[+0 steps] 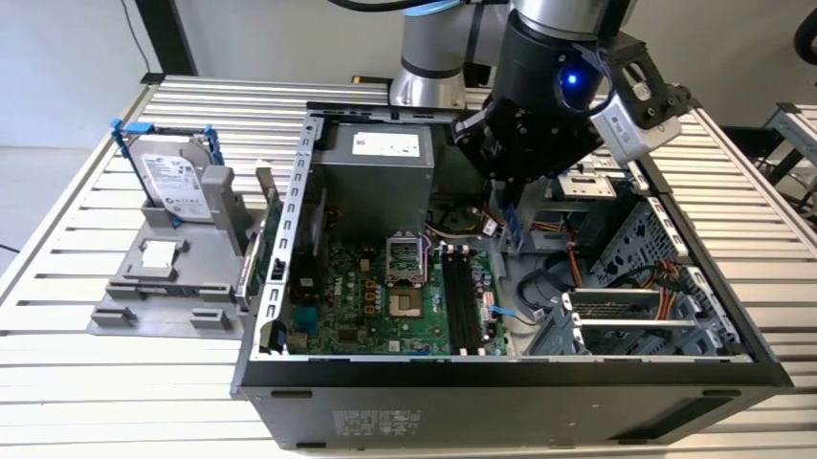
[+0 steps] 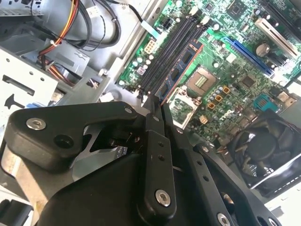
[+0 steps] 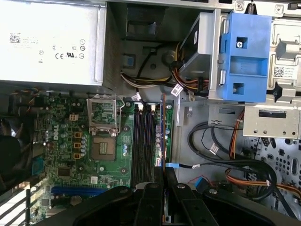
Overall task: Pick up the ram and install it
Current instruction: 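Insert the ram into the slot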
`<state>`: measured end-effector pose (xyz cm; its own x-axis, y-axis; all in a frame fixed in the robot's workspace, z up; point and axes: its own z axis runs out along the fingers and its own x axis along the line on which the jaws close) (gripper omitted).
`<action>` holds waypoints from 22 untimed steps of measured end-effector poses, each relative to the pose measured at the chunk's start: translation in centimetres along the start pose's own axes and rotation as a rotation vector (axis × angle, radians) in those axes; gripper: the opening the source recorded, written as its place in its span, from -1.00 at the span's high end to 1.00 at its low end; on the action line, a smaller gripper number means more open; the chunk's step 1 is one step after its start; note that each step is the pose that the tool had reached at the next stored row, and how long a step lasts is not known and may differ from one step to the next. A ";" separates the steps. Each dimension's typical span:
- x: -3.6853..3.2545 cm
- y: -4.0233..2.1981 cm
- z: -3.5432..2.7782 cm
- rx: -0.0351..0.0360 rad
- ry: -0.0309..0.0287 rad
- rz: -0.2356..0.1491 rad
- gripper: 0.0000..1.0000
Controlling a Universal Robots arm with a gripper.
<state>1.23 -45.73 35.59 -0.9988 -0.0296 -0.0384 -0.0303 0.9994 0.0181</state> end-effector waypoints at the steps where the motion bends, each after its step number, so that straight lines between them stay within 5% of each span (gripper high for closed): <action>1: 0.00 0.00 0.03 0.0002 0.0001 0.000 1.00; 22: 0.04 -0.01 1.06 0.0006 0.0001 0.000 1.00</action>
<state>1.23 -45.72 34.54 -0.9988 -0.0296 -0.0384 -0.0303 0.9994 0.0174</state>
